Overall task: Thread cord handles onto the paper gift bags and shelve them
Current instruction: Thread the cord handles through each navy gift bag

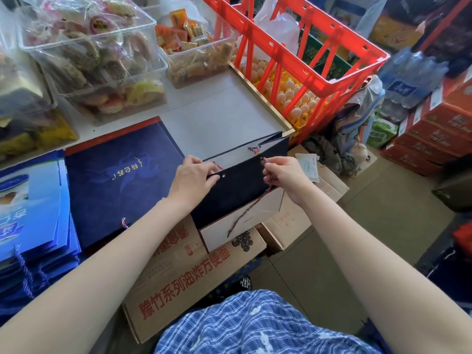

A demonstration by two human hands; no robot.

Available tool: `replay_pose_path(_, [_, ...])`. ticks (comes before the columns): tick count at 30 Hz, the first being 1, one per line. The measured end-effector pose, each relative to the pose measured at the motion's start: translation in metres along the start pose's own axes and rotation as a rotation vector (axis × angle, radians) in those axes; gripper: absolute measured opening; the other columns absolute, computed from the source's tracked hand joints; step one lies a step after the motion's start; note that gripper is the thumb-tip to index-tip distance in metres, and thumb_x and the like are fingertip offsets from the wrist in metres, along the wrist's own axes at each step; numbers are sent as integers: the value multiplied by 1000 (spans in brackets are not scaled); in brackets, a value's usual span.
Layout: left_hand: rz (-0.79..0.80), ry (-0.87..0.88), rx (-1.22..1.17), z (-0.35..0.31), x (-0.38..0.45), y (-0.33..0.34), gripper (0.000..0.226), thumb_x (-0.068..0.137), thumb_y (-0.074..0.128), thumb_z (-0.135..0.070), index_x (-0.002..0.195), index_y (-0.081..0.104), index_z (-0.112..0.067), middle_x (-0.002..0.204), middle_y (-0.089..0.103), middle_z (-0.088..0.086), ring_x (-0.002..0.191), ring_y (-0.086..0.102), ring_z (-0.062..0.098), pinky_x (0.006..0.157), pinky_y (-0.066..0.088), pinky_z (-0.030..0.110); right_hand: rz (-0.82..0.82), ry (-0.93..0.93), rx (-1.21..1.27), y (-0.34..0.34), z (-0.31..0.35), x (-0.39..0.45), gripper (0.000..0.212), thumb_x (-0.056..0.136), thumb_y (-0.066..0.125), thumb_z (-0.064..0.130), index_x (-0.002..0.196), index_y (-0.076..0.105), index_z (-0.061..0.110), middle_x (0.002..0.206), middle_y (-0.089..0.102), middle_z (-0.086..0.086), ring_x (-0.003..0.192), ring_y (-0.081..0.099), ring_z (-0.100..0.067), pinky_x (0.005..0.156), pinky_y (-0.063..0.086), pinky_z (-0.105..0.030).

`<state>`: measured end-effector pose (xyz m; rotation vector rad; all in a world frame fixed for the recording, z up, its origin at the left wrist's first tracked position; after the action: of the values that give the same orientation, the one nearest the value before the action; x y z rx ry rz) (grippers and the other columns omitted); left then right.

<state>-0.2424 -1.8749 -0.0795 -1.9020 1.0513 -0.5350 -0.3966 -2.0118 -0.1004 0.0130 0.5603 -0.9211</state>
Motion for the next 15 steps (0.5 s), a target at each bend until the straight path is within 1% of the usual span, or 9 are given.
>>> replay_pose_path(2, [-13, -48, 24, 4, 6, 2, 28, 91, 56, -30, 115, 65, -20, 108, 51, 14, 112, 43, 26, 94, 34, 32, 30, -66, -135, 3, 17, -6, 23, 93, 50, 2, 114, 60, -1, 73, 57, -5, 54, 49, -10, 53, 46, -14])
replay_pose_path(4, [9, -69, 67, 6, 12, 5, 28, 92, 54, -31, 114, 66, -17, 104, 58, 16, 113, 42, 27, 88, 38, 34, 25, -182, -255, 6, 45, -14, 24, 92, 52, 4, 114, 60, 4, 76, 61, -4, 54, 51, -9, 49, 43, -11])
replay_pose_path(6, [21, -110, 84, 14, 16, 4, 27, 93, 54, -31, 107, 68, -14, 102, 63, 18, 112, 42, 31, 83, 40, 35, 2, -282, -273, 5, 74, -22, 19, 92, 53, 5, 109, 61, 6, 75, 62, -2, 54, 53, -8, 53, 46, -13])
replay_pose_path(8, [37, -171, 34, 25, 20, 4, 24, 93, 54, -29, 101, 70, -12, 101, 66, 16, 111, 43, 34, 80, 38, 33, 6, -347, -221, 3, 100, -29, 13, 91, 54, 3, 100, 64, 7, 71, 63, -1, 52, 54, -7, 59, 49, -17])
replay_pose_path(11, [71, -190, -20, 26, 22, 8, 23, 92, 55, -26, 100, 70, -11, 100, 67, 17, 112, 44, 33, 80, 38, 31, 77, -420, -131, 3, 125, -44, 13, 91, 54, 0, 93, 65, 6, 72, 65, -4, 52, 58, -1, 59, 50, -16])
replay_pose_path(13, [66, -159, -33, 20, 21, 9, 23, 92, 55, -25, 102, 71, -11, 101, 67, 16, 113, 47, 33, 83, 40, 32, 162, -464, -25, 7, 135, -53, 13, 91, 54, -1, 93, 66, 5, 78, 67, -7, 64, 62, -7, 69, 54, -19])
replay_pose_path(15, [50, -120, -58, 13, 19, 9, 23, 92, 56, -23, 102, 71, -9, 100, 69, 13, 110, 51, 32, 87, 42, 33, 250, -506, 150, 8, 143, -61, 15, 92, 52, -1, 94, 66, 5, 82, 68, -8, 71, 63, -14, 76, 55, -25])
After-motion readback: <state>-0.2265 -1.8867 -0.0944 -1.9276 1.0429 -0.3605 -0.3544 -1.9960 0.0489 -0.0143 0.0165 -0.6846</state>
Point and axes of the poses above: each hand's wrist, its own x-axis towards the middle knuckle, its own y-axis out of the palm, z = x × y, the point moved 9 cm from there along x, towards the middle knuckle
